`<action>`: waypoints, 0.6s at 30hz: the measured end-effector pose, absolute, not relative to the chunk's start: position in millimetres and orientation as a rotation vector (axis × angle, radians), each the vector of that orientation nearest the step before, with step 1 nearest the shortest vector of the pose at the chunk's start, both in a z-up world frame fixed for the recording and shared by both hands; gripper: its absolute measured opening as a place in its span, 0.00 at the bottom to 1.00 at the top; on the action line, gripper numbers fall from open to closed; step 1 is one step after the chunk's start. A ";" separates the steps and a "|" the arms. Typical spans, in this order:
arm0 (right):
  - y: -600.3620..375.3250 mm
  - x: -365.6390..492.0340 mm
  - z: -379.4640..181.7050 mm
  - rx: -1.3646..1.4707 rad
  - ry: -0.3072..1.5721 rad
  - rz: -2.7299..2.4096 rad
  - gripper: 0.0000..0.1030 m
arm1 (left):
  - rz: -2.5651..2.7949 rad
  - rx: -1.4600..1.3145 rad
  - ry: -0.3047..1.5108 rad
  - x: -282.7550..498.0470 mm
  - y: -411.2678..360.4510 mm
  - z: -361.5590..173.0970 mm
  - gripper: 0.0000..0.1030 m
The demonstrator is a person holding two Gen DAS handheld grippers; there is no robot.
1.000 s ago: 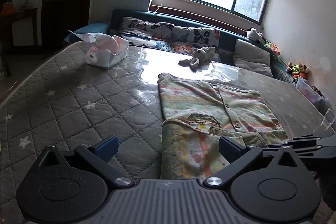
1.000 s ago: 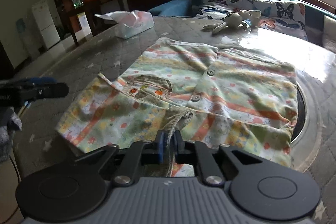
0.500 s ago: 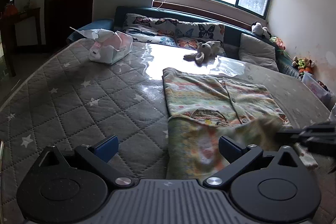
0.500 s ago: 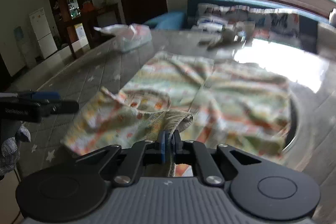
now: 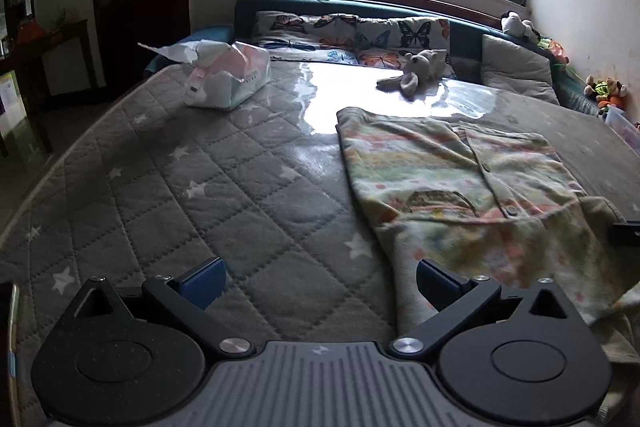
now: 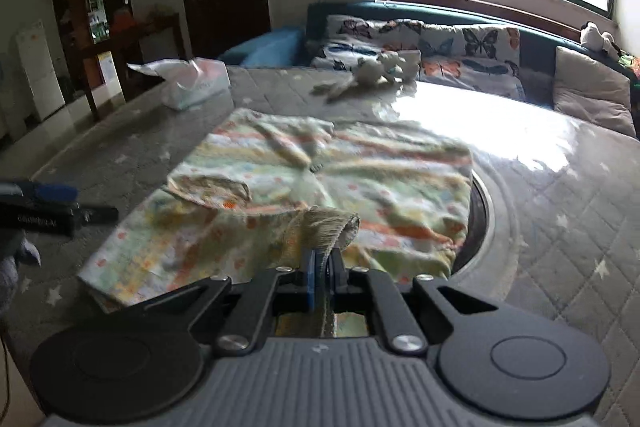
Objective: Fold clothes
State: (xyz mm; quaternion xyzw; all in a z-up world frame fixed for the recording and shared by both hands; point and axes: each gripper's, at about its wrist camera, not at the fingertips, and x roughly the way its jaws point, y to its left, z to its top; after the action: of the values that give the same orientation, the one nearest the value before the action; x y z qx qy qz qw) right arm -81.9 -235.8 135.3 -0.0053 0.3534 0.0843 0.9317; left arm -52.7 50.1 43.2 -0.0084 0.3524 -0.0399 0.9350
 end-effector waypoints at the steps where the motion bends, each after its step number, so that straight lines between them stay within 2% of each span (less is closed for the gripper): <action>1: -236.4 -81.4 133.0 -0.016 0.724 0.164 0.06 | -0.079 -0.010 0.725 -49.1 48.8 43.0 1.00; 4: -236.9 -76.9 128.0 -0.024 0.746 0.154 0.11 | -0.076 0.015 0.732 -37.9 43.8 42.2 1.00; 14: -241.3 -66.3 132.1 -0.005 0.744 0.194 0.13 | -0.095 0.124 0.759 -3.5 20.8 29.5 1.00; 18: -235.1 -51.3 115.9 -0.006 0.787 0.229 0.13 | -0.098 0.133 0.760 -1.7 20.3 24.8 1.00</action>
State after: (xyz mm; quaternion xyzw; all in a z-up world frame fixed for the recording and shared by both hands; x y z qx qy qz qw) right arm -51.3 -235.1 115.9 -0.0031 0.3825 0.1111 0.9172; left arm -1.7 20.3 24.8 0.0651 0.3703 -0.0477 0.9254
